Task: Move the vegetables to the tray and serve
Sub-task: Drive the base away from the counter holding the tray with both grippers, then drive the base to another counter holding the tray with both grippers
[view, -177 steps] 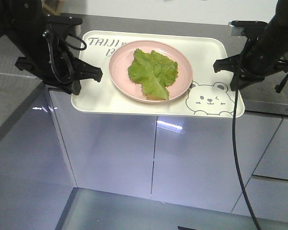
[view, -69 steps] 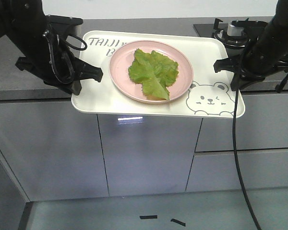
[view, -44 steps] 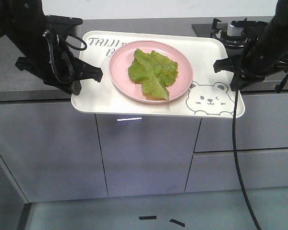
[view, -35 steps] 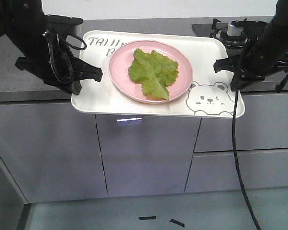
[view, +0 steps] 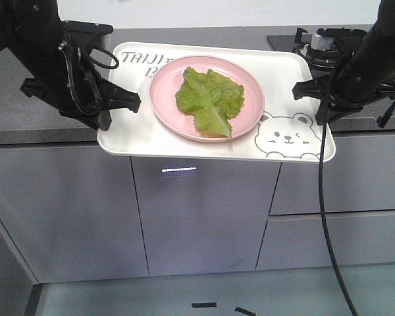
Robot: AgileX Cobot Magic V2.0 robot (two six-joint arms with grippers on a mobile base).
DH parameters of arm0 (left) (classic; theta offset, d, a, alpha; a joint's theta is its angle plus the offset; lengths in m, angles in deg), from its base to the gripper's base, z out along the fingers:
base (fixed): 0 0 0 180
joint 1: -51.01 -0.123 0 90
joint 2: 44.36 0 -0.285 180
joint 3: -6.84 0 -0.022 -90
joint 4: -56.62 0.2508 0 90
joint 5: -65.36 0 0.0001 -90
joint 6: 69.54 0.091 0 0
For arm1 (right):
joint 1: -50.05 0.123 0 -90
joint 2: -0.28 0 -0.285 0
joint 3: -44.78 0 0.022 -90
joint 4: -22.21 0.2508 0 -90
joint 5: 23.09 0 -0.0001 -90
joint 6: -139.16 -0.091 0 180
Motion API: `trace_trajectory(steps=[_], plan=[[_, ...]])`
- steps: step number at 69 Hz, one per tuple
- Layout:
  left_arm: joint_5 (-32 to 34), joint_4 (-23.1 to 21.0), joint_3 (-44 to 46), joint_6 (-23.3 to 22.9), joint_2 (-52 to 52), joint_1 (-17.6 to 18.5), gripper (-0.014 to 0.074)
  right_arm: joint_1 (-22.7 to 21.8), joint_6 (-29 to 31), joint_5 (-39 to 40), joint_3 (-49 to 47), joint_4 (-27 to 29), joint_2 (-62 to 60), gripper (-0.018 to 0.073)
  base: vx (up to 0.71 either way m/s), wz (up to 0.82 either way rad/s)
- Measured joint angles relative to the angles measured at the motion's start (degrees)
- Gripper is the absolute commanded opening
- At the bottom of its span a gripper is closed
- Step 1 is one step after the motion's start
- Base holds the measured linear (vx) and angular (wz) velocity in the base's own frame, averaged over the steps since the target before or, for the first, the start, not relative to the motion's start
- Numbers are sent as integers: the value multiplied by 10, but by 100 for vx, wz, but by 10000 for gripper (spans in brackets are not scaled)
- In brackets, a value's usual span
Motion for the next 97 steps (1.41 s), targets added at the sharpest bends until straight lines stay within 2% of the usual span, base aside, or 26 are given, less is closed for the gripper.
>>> trace_trajectory(steps=[97], plan=[[0, 0, 0, 0, 0, 0, -6, 0, 0, 0, 0, -1, 0, -6, 11, 1]])
